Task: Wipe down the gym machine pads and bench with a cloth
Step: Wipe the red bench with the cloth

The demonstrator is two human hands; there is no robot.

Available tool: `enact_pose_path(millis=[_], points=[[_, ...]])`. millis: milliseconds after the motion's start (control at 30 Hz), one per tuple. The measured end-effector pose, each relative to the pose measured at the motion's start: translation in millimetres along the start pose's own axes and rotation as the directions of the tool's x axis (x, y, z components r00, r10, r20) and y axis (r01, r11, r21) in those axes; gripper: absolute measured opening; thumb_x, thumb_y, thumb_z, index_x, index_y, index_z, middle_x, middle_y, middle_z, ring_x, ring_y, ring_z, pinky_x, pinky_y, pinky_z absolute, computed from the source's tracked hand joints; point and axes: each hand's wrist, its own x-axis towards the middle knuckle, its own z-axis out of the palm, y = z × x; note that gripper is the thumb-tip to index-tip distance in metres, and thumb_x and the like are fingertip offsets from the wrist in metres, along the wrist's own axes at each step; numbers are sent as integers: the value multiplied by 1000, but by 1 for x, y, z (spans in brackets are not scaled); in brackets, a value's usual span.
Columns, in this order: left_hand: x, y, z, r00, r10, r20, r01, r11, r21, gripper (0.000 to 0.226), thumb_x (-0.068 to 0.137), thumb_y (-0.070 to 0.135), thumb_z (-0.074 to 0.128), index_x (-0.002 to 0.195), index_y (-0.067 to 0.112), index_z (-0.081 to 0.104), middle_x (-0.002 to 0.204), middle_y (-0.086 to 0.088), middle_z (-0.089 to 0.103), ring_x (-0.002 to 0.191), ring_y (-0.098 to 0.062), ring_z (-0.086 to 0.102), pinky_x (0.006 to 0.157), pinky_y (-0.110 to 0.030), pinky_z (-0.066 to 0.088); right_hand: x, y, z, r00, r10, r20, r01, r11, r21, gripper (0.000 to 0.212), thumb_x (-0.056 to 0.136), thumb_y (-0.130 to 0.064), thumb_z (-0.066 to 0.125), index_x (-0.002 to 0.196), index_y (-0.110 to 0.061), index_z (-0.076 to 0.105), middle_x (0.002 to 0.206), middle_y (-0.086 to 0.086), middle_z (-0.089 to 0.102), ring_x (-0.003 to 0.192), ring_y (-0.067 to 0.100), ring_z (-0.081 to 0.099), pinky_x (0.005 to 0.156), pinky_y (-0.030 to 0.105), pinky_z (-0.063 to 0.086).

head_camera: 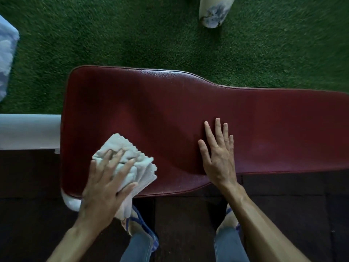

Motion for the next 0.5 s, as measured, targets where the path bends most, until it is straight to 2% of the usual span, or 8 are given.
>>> enact_pose_path(millis=[100,167,233,367,500], points=[[51,2,-8,982,-95,-162,84,994,-74,62,101,54,24,137,15,56,148,-13,40,140,-32,31,111,-61,30,1,5,1,1000,-30,-6,30,1000,4,59,102,-54,25,158,-35,19,168,-8,-3,154,11,-16,124,34,-11],[102,12,-9,946,-200,-255,185,979,-82,57,101,54,30,137,18,56,146,-12,39,136,-30,30,111,-59,30,0,12,-3,998,-56,14,56,998,-5,58,102,-53,24,157,-37,18,168,-10,-3,154,12,-17,125,38,-10],[152,31,-7,917,-247,-312,233,969,-82,53,100,56,34,137,24,54,147,-12,39,137,-32,31,112,-60,27,0,21,-9,996,-82,32,83,996,-31,56,102,-54,24,157,-40,18,168,-11,-3,154,14,-19,124,42,-11],[188,89,10,935,-178,-307,178,984,-30,53,99,58,36,141,28,50,152,-12,38,145,-34,29,119,-59,14,1,62,-31,1000,18,-14,-20,995,-100,58,100,-56,25,156,-43,19,169,-8,-2,155,19,-15,122,51,-7],[105,128,32,975,-11,-222,-11,995,-97,52,102,53,32,139,24,54,152,-13,38,145,-33,31,121,-55,18,-4,99,-53,996,91,-2,-91,986,-139,59,100,-56,26,156,-45,14,169,-7,-6,155,21,-14,122,56,-4]])
